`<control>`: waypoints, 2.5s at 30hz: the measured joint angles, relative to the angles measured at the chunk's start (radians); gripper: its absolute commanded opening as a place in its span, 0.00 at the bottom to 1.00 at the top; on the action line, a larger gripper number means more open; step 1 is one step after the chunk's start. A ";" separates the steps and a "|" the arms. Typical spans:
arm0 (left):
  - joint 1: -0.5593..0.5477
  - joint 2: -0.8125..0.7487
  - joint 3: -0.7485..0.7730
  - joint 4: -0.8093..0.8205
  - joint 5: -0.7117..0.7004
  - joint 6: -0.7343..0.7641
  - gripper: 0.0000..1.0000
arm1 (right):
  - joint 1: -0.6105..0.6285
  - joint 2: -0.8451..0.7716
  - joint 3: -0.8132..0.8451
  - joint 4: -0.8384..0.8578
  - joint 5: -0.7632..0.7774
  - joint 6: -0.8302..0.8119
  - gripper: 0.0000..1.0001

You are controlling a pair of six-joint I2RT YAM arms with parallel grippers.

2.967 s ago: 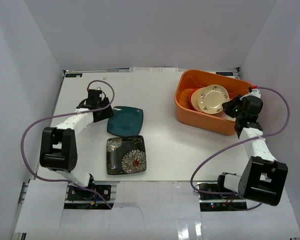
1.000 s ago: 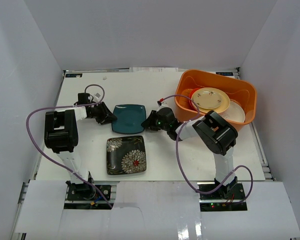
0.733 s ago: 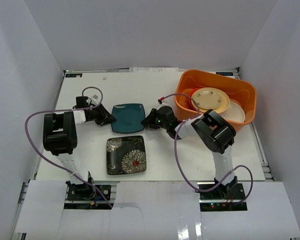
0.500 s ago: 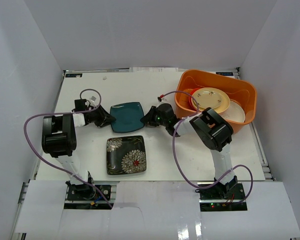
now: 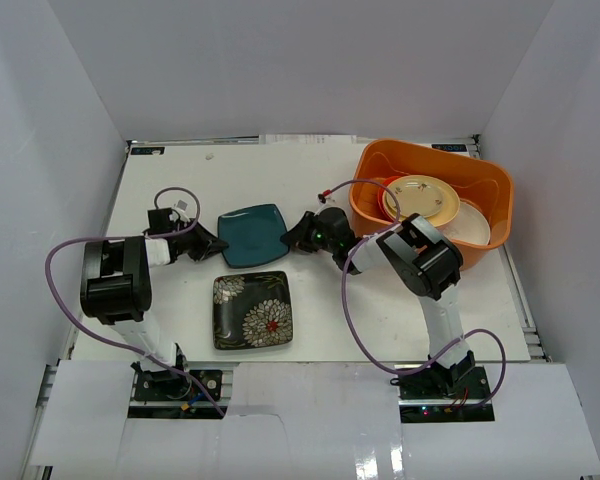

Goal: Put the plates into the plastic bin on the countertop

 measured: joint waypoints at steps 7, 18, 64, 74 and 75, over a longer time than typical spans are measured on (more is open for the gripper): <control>0.000 -0.067 -0.062 0.048 -0.005 -0.050 0.00 | -0.003 0.003 -0.014 0.023 -0.009 0.014 0.36; -0.036 -0.347 -0.225 0.253 0.039 -0.183 0.00 | 0.033 -0.061 -0.053 0.056 -0.143 0.047 0.69; -0.252 -0.727 0.046 -0.387 -0.055 0.111 0.84 | -0.639 -0.988 -0.304 -0.396 -0.275 -0.064 0.08; -0.257 -0.794 -0.013 -0.700 -0.546 0.104 0.91 | -0.936 -0.864 -0.291 -0.505 -0.279 -0.146 0.08; -0.257 -0.783 -0.013 -0.713 -0.567 0.098 0.91 | -0.938 -0.838 -0.287 -0.517 -0.283 -0.156 0.08</control>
